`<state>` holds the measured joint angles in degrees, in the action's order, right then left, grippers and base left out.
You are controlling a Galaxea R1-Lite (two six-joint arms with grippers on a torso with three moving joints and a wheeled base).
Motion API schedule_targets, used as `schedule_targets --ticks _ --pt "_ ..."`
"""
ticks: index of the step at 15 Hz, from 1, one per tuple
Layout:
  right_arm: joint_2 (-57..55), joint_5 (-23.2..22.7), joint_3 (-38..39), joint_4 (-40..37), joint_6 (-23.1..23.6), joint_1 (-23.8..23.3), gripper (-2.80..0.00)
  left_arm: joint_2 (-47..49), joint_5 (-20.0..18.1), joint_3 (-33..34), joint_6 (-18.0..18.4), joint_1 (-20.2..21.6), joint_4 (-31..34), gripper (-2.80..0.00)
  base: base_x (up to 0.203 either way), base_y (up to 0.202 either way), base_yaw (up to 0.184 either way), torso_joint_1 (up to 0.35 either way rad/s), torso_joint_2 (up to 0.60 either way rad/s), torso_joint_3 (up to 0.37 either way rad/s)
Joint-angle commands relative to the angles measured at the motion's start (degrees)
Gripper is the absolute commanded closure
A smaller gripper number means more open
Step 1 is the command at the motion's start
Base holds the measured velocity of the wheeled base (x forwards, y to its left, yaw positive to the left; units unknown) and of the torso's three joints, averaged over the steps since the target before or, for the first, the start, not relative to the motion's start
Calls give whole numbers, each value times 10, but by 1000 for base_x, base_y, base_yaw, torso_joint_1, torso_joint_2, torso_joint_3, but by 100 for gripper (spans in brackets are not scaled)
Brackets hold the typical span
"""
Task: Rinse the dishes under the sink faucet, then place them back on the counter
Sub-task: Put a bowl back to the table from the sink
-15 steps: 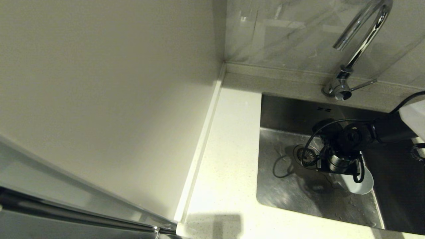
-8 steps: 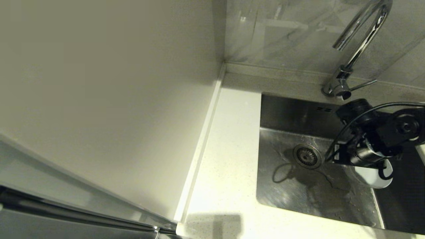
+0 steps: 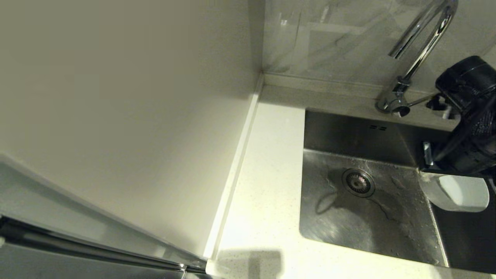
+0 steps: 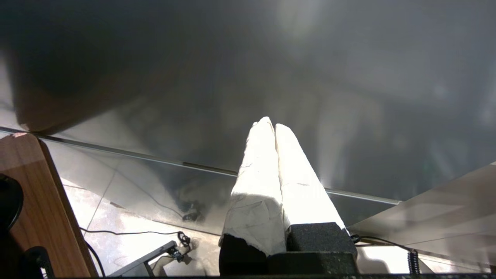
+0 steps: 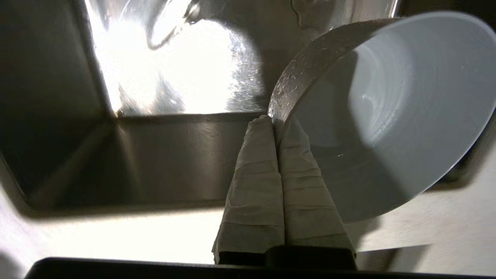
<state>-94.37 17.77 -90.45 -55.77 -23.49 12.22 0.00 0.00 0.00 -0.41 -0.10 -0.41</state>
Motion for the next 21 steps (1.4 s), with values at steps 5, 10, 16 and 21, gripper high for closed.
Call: schedule_targets --ticks 5,10,16,21 --pt "35 17 -16 -123 6 11 0 0 0 2 0 0 0 0 0 0 0 0 0 0" --pt "31 -78 -8 -142 -24 29 0 0 1 2 0 0 0 0 0 0 0 0 0 0" --pt "17 -277 -74 -182 -38 36 0 0 0 2 0 0 0 0 0 0 0 0 0 0" --pt "3 -627 -147 -99 -167 6 0 0 0 2 0 0 0 0 0 0 0 0 0 0"
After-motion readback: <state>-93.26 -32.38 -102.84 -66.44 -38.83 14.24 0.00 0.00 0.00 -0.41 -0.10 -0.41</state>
